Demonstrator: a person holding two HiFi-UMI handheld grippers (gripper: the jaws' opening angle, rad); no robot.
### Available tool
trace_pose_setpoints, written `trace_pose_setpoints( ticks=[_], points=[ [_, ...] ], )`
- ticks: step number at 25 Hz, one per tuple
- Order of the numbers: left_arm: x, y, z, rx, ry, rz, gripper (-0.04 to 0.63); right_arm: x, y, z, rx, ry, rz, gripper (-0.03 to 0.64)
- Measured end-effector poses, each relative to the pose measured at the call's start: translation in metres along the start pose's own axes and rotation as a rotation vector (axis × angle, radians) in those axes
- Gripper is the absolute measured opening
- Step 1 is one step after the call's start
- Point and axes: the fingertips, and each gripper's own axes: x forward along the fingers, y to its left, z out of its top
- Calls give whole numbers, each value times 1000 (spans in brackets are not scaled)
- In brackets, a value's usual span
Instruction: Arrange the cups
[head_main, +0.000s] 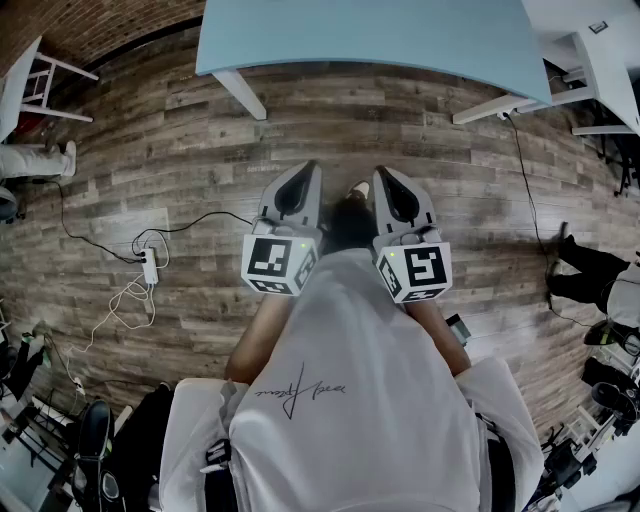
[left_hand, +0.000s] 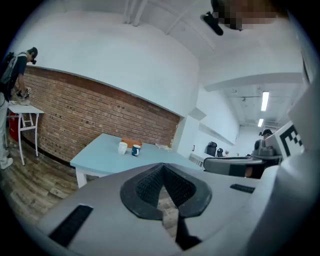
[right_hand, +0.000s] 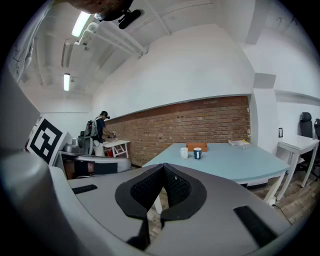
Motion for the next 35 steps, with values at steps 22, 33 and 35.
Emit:
trace_pose_setpoints(
  ticks=[22,33,35],
  points=[
    [58,-17,17,34,-5,16,8,34,-51,20,124,-43,114,21],
    [79,-27,11,15,11,54,8,42,-80,9,153,-9,154,21],
    [84,-26,10,11,15,49,8,44,-81,9,158,-10,157,21]
  ],
)
